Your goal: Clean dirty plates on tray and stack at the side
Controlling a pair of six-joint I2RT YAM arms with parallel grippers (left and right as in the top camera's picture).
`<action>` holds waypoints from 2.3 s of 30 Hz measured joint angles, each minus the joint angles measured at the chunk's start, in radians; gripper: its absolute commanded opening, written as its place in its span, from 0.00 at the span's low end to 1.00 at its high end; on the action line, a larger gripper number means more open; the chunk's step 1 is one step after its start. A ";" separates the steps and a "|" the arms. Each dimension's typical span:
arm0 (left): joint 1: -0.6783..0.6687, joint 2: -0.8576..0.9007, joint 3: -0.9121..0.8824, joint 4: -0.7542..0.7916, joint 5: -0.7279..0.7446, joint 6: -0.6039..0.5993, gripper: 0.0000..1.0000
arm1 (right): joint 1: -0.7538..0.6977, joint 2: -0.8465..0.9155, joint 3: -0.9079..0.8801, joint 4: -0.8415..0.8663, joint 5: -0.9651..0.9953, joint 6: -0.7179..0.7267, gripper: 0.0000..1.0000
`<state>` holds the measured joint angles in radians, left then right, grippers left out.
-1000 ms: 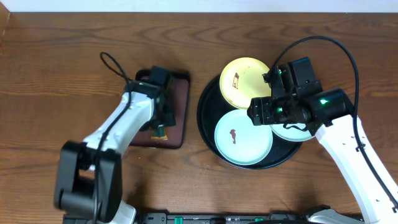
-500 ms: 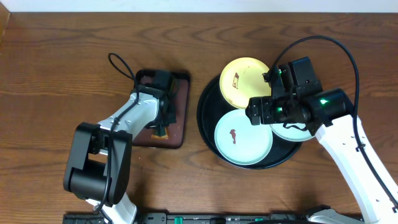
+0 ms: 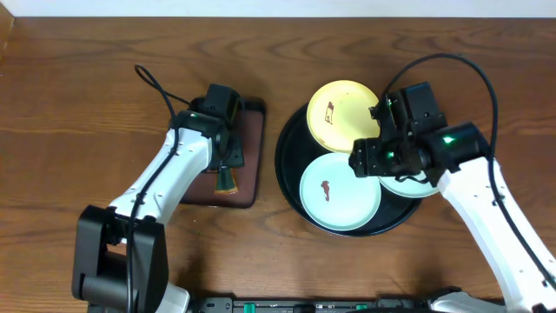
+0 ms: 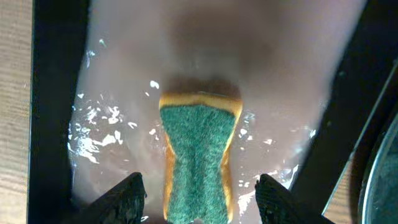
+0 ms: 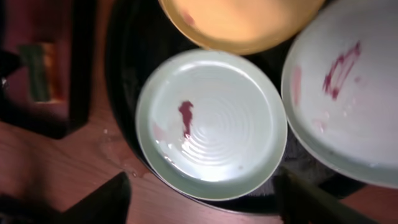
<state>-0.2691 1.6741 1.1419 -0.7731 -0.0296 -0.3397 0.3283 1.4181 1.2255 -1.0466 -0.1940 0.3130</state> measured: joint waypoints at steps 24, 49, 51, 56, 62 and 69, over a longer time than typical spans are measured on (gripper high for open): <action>0.001 0.136 -0.092 0.142 0.068 -0.039 0.07 | -0.076 0.150 -0.240 0.105 0.006 0.012 0.65; -0.096 -0.069 0.207 -0.191 0.212 -0.047 0.07 | -0.093 0.116 -0.521 0.549 0.035 0.158 0.17; -0.129 -0.069 0.207 -0.175 0.216 -0.058 0.07 | -0.093 0.116 -0.522 0.555 0.035 0.158 0.19; -0.212 -0.069 0.207 -0.108 0.219 -0.104 0.07 | -0.092 0.116 -0.528 0.597 0.064 0.161 0.06; -0.278 -0.051 0.207 -0.071 0.219 -0.167 0.08 | -0.093 0.116 -0.529 0.602 0.068 0.145 0.01; -0.378 0.053 0.207 0.043 0.241 -0.242 0.08 | -0.093 0.120 -0.525 0.590 0.060 0.147 0.01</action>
<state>-0.6468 1.7275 1.3491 -0.7303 0.2119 -0.5816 0.2356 1.5379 0.7010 -0.4564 -0.1337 0.4603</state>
